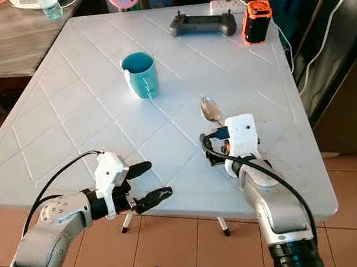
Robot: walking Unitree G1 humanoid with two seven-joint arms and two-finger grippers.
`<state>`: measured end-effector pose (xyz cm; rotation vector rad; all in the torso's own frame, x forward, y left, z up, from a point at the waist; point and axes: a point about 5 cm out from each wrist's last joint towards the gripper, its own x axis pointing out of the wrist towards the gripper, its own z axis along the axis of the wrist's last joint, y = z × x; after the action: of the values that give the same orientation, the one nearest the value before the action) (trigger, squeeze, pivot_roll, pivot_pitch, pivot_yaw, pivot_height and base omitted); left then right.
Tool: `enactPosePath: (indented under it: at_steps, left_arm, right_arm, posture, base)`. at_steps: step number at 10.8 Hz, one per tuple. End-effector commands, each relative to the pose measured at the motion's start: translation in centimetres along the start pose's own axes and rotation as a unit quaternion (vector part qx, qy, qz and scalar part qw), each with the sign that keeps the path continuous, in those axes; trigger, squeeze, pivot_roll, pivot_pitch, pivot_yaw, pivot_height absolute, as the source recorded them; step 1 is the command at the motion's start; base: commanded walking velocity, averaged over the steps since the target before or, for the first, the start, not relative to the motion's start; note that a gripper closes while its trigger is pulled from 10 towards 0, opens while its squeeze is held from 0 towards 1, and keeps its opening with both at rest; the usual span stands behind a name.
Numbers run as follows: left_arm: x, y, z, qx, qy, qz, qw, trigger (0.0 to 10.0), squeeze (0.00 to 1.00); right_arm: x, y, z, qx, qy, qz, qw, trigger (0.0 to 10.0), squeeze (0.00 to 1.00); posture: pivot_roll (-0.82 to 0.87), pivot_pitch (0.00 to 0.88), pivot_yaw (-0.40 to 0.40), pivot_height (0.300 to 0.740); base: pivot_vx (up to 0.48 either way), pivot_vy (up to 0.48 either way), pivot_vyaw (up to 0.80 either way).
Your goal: Setting the table
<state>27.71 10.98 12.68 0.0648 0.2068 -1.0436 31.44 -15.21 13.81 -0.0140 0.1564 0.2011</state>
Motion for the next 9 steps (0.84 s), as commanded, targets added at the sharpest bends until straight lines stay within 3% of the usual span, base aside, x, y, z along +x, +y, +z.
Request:
enactPosePath:
  at_steps: [1, 2, 3, 9]
  left_arm:
    - [-0.2, -0.3, -0.1, 0.003, 0.004, -0.002, 1.000, 10.0, 0.00]
    - [-0.2, -0.4, -0.1, 0.002, 0.005, -0.002, 1.000, 10.0, 0.00]
    - [-0.1, -0.5, -0.1, 0.001, 0.006, -0.003, 1.000, 10.0, 0.00]
    - [-0.1, -0.6, -0.2, 0.001, 0.011, -0.005, 1.000, 10.0, 0.00]
  right_arm:
    - [0.3, -0.2, -0.4, 0.006, 0.010, 0.003, 1.000, 10.0, 0.22]
    - [0.4, -0.3, -0.5, 0.008, 0.008, 0.000, 1.000, 8.7, 0.12]
    - [0.5, -0.2, -0.7, 0.021, 0.011, 0.008, 1.000, 0.0, 0.02]
    - [0.3, -0.1, -1.6, 0.022, 0.022, 0.016, 0.999, 0.0, 0.00]
  posture:
    - [0.13, 0.200, 0.049, 0.740]
    - [0.13, 0.201, 0.048, 0.740]
    - [0.13, 0.202, 0.050, 0.740]
    - [0.13, 0.208, 0.057, 0.740]
  base:
    - [0.000, 0.000, 0.00]
    - [0.000, 0.000, 0.00]
    - [0.000, 0.000, 0.00]
    - [0.000, 0.000, 0.00]
